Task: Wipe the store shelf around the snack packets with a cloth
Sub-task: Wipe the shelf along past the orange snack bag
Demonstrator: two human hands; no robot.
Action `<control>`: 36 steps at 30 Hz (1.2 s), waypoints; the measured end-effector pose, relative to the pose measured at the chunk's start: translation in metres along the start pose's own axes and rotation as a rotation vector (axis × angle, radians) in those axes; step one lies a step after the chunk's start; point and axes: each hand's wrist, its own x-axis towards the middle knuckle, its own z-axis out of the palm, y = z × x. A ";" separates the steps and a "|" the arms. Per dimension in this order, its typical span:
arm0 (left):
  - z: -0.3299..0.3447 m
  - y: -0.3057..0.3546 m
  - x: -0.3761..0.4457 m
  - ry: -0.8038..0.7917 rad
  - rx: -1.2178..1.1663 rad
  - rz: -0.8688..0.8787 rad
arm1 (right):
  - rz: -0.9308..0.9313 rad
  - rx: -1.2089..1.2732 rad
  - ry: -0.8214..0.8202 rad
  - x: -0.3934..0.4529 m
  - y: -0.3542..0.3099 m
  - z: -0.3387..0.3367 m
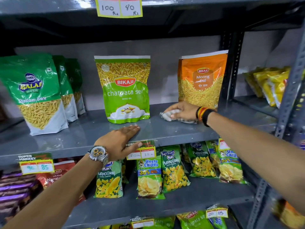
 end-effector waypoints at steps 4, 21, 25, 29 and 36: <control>0.001 0.002 -0.003 -0.016 0.015 -0.006 | -0.055 -0.134 0.020 -0.021 -0.007 0.024; -0.001 0.002 -0.007 -0.019 -0.022 0.004 | 0.132 -0.054 -0.088 -0.120 -0.027 0.000; 0.000 -0.005 -0.004 -0.025 -0.033 0.021 | 0.166 0.009 0.110 -0.131 -0.032 -0.033; -0.002 0.015 0.005 -0.003 -0.024 0.039 | 0.197 0.006 0.286 -0.117 -0.025 -0.053; 0.008 0.073 0.048 -0.006 0.015 0.039 | 0.090 -0.022 0.194 -0.047 -0.019 -0.040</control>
